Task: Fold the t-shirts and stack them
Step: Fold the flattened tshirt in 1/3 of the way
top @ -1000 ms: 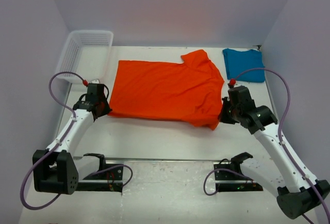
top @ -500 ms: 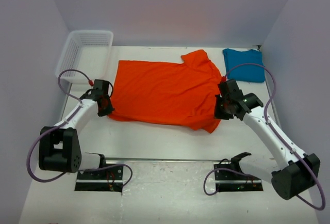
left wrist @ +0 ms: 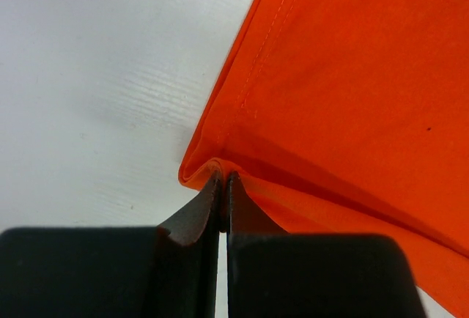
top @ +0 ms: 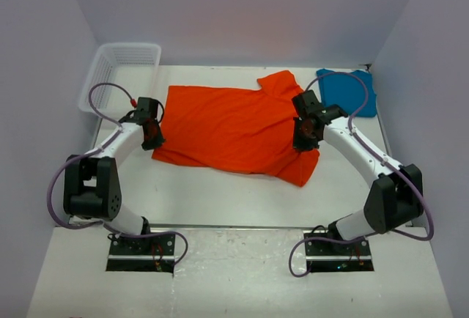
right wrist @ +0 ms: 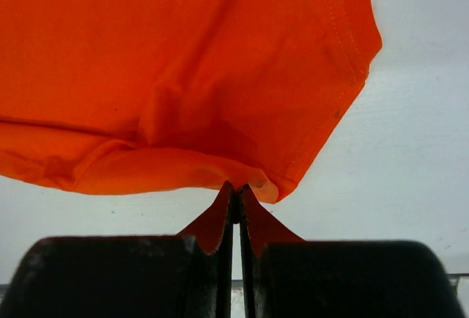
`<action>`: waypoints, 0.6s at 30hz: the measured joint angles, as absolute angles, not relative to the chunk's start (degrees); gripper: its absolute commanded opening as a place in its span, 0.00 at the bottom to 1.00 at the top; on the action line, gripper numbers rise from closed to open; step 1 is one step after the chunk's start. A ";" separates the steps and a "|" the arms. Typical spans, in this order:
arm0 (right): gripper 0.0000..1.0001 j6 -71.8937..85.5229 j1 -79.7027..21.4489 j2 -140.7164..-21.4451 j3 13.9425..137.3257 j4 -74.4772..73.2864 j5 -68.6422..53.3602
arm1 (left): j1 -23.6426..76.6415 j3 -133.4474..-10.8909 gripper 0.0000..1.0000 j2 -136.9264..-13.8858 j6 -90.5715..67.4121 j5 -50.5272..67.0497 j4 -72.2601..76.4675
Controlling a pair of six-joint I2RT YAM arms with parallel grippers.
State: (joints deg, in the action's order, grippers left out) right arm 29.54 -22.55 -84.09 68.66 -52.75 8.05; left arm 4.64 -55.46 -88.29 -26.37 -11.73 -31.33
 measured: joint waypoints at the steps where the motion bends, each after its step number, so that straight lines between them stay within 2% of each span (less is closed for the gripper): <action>1: 0.00 29.54 -22.35 -84.66 69.14 -52.71 8.12 | 4.64 -56.01 0.00 -88.55 -26.35 -11.75 -31.35; 12: 0.00 28.77 -16.36 -87.22 73.76 -53.41 9.80 | 4.64 -59.11 0.00 -90.72 -26.35 -12.08 -31.35; 18: 0.00 28.01 -14.20 -93.78 77.97 -53.80 9.78 | 4.64 -61.76 0.00 -94.08 -26.39 -12.05 -31.31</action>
